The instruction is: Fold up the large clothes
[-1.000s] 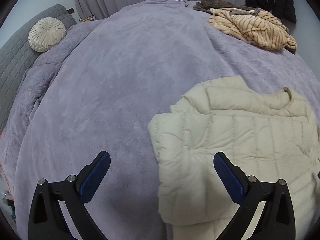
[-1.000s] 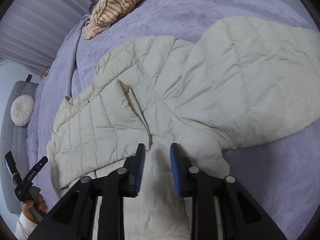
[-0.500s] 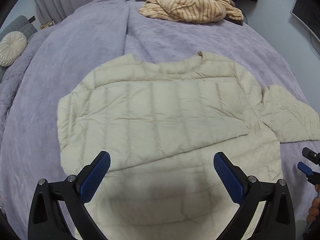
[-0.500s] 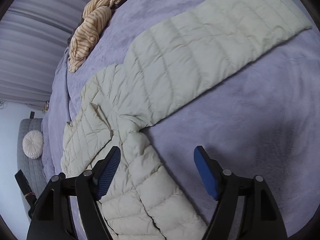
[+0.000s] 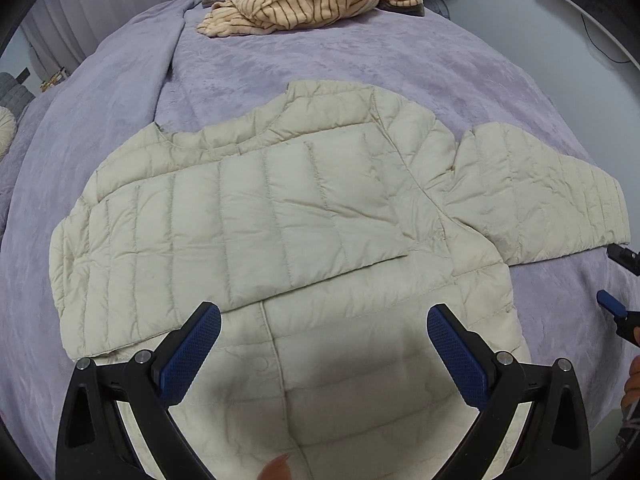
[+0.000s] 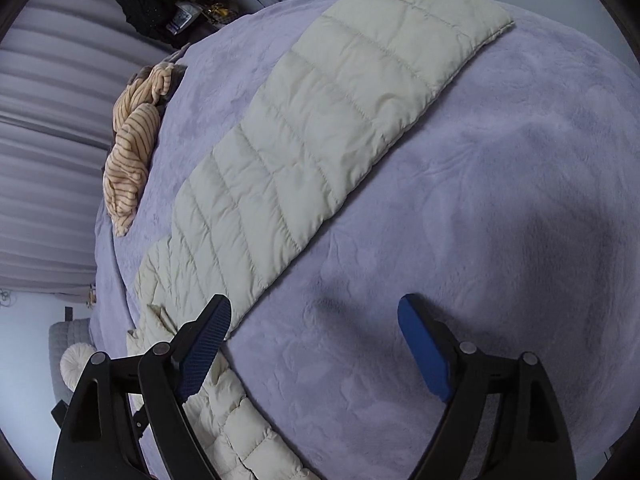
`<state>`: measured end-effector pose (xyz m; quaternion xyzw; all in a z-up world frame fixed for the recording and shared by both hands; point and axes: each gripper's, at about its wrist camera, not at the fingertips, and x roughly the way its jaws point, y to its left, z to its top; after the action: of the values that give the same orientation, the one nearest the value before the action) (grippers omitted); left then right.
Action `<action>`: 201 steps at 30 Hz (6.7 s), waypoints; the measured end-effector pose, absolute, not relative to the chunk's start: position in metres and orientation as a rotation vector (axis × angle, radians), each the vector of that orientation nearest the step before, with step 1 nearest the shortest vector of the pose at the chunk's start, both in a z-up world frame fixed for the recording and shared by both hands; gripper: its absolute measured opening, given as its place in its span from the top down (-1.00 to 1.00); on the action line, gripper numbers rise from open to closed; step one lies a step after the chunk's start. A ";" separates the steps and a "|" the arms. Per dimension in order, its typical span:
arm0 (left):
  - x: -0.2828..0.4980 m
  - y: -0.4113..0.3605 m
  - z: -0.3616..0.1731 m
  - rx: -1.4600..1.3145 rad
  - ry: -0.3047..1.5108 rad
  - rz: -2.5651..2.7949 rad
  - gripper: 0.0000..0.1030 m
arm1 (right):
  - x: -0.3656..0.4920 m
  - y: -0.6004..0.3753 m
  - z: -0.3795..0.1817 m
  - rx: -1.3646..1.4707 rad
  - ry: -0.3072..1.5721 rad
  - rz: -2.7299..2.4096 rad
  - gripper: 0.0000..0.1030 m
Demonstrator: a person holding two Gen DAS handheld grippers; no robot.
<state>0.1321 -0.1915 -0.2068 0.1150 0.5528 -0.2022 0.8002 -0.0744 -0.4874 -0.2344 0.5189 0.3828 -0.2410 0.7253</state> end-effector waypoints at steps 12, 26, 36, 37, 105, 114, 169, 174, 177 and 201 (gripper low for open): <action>0.126 -0.213 -0.221 0.285 1.193 -0.424 -1.00 | -0.068 -0.563 -0.257 1.381 0.596 -0.522 -0.70; 0.144 -0.173 -0.224 0.215 1.206 -0.341 -1.00 | -0.034 -0.581 -0.252 1.511 0.457 -0.414 0.81; 0.165 -0.087 -0.215 0.088 1.189 -0.189 -1.00 | 0.055 -0.496 -0.141 1.147 0.492 -0.098 0.81; 0.165 -0.077 -0.213 0.074 1.182 -0.177 -1.00 | 0.069 -0.479 -0.130 1.092 0.509 -0.064 0.81; 0.249 0.020 -0.236 -0.418 1.277 -0.414 0.80 | 0.102 -0.296 -0.231 0.863 1.126 0.038 -0.37; 0.255 0.008 -0.244 -0.319 1.286 -0.407 0.80 | 0.087 -0.364 -0.259 1.155 0.969 -0.162 0.64; 0.259 -0.032 -0.277 0.037 1.210 -0.244 0.79 | 0.152 -0.390 -0.233 0.440 1.085 -0.290 0.46; 0.261 -0.025 -0.243 -0.038 1.121 -0.250 0.79 | 0.143 -0.357 -0.204 0.450 1.023 -0.102 0.46; 0.279 -0.025 -0.267 -0.021 1.197 -0.246 0.79 | 0.154 -0.344 -0.211 0.437 1.057 -0.039 0.46; 0.270 0.008 -0.266 -0.019 1.225 -0.188 0.79 | 0.137 -0.378 -0.253 0.484 1.177 -0.137 0.70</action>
<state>0.2700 0.0077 -0.2665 -0.0088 0.5741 -0.0880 0.8140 0.1365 -0.3782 -0.2525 0.2257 0.5490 -0.0641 0.8023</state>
